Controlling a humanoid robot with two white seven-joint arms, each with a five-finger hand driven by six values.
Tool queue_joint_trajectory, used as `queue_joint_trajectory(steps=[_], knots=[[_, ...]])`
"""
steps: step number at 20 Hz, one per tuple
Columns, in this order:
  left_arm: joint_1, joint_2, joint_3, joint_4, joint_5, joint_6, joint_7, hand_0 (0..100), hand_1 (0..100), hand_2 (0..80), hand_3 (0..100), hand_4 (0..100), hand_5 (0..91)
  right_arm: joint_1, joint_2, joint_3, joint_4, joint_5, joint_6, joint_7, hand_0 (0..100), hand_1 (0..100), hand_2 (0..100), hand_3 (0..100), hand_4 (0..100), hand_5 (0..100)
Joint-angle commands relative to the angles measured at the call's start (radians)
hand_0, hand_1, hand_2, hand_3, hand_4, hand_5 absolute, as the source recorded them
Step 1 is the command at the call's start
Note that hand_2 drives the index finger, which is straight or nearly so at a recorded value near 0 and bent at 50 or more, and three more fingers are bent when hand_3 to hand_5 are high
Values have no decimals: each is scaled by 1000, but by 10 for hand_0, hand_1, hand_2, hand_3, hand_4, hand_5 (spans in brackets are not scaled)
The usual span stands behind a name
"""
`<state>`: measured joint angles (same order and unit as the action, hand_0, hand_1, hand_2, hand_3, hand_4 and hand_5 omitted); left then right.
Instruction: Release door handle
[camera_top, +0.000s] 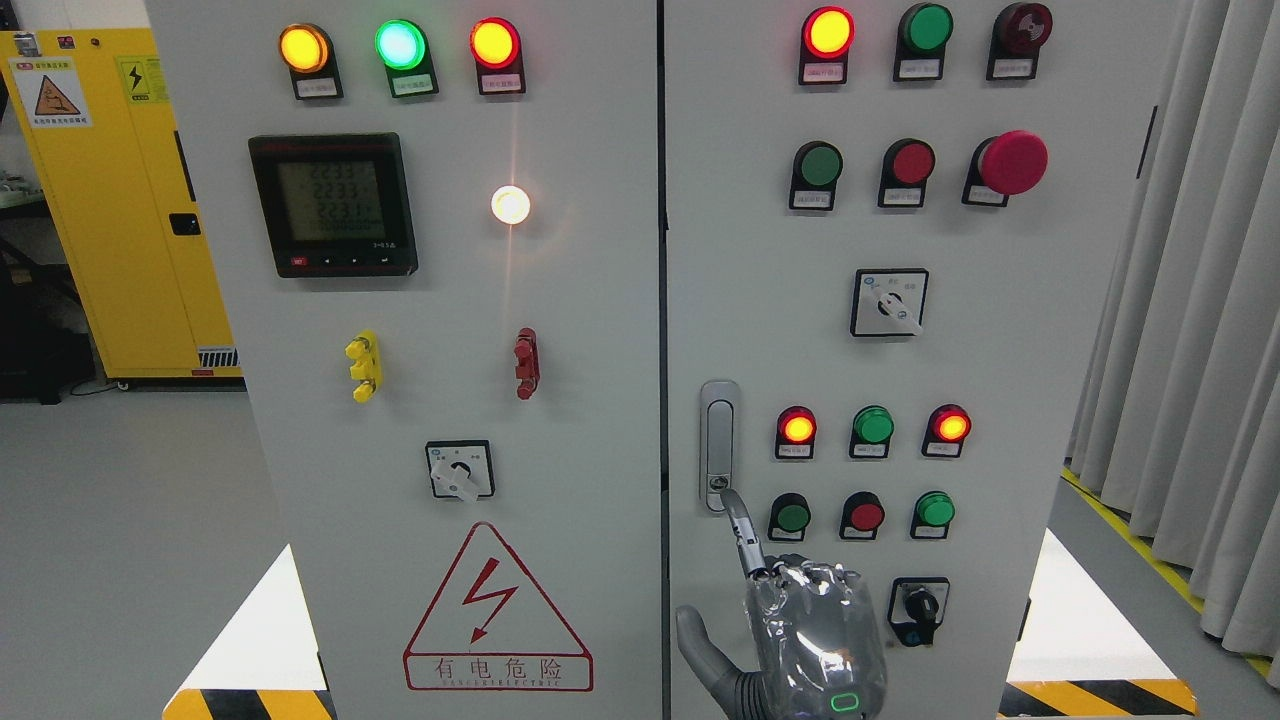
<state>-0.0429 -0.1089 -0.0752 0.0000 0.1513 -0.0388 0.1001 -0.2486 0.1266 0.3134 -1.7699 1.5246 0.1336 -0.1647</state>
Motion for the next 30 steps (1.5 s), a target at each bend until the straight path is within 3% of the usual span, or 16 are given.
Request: queue_joint_trajectory(steps=[1,30], knots=[[0,0,0,-12,1,0,0,120,556,0,0,0,0,-31,13,-3,81,2,11,-1,369,365,0,978,973,1000],[0,0,0,-12,1,0,0,120,556,0,0,0,0,-46,15,-14,87,-17,11,7,457,357,0,988,976,1000]])
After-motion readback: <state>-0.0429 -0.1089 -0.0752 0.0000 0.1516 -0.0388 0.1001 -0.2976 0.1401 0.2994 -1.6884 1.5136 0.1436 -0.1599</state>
